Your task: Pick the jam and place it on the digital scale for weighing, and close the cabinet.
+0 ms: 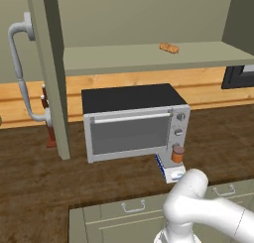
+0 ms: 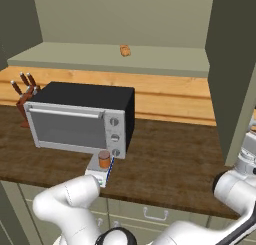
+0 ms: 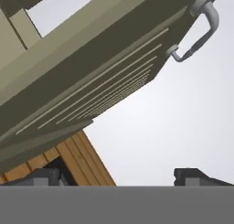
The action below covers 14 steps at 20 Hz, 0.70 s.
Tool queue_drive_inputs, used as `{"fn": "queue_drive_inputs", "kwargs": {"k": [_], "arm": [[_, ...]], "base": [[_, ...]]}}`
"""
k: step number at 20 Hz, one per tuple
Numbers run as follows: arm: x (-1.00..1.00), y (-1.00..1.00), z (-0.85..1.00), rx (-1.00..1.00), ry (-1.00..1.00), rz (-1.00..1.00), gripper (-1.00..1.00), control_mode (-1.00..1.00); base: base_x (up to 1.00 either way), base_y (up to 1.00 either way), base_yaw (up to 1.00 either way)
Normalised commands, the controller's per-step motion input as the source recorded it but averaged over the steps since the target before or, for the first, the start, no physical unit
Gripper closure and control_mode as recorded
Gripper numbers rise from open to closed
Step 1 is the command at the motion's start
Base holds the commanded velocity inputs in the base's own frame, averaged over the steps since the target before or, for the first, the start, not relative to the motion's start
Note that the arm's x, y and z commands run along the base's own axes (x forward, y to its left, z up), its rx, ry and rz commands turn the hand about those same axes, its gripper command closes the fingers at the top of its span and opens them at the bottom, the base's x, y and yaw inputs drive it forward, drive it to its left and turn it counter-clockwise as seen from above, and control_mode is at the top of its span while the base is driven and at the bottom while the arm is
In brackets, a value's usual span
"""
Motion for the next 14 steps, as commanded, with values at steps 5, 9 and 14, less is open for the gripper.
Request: {"fn": "queue_drive_inputs", "kwargs": {"k": [5, 9, 14], "arm": [[-0.19, 0.02, 0.56, -0.01, 0.01, -0.15, -1.0, -1.0], [-0.05, 0.42, 0.06, -0.08, 0.1, -0.15, -1.0, -1.0], [0.03, 0.41, -0.01, -0.05, 0.11, -0.1, -1.0, -1.0]], "base": [[0.0, 0.0, 0.0], [0.0, 0.0, 0.0], [0.0, 0.0, 0.0]]}}
